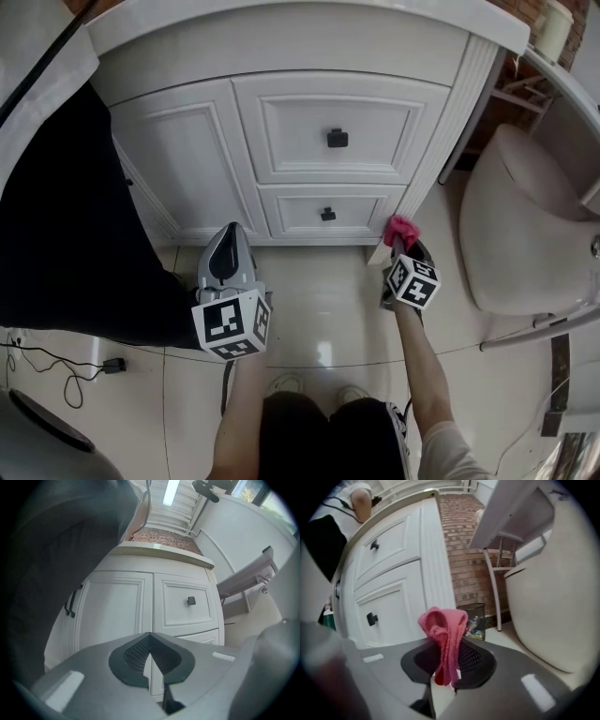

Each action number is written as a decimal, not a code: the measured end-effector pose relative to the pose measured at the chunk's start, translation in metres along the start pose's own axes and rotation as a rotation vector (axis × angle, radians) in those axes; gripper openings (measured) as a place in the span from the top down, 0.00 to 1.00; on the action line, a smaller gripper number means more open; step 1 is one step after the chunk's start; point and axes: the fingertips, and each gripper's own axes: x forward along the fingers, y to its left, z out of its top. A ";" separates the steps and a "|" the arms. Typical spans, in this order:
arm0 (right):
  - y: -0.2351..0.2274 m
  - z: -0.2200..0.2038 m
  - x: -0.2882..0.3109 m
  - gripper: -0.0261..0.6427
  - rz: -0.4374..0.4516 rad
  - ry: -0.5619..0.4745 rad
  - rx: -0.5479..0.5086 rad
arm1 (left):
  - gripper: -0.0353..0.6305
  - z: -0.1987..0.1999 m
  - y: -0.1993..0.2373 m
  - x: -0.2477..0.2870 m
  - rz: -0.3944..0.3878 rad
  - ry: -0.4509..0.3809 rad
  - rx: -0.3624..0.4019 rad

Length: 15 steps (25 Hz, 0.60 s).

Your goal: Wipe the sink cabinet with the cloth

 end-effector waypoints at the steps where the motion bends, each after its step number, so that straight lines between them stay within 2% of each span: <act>1: -0.016 0.002 -0.003 0.86 -0.037 -0.006 0.027 | 0.92 -0.001 -0.001 0.000 0.000 0.002 0.003; 3: -0.032 0.006 -0.010 0.86 -0.063 -0.019 0.044 | 0.92 -0.001 -0.002 -0.001 0.002 0.002 0.010; 5: -0.015 0.008 -0.020 0.86 -0.008 -0.034 0.023 | 0.92 -0.002 -0.002 -0.001 0.009 -0.003 0.011; 8: 0.066 -0.008 -0.027 0.86 0.179 -0.023 -0.027 | 0.92 -0.003 -0.002 -0.002 0.016 -0.017 0.004; 11: 0.172 -0.044 -0.021 0.86 0.390 0.053 -0.082 | 0.92 -0.007 -0.006 -0.004 0.010 -0.021 -0.001; 15: 0.295 -0.089 -0.019 0.86 0.666 0.138 -0.327 | 0.92 -0.009 0.002 -0.009 0.021 -0.023 -0.004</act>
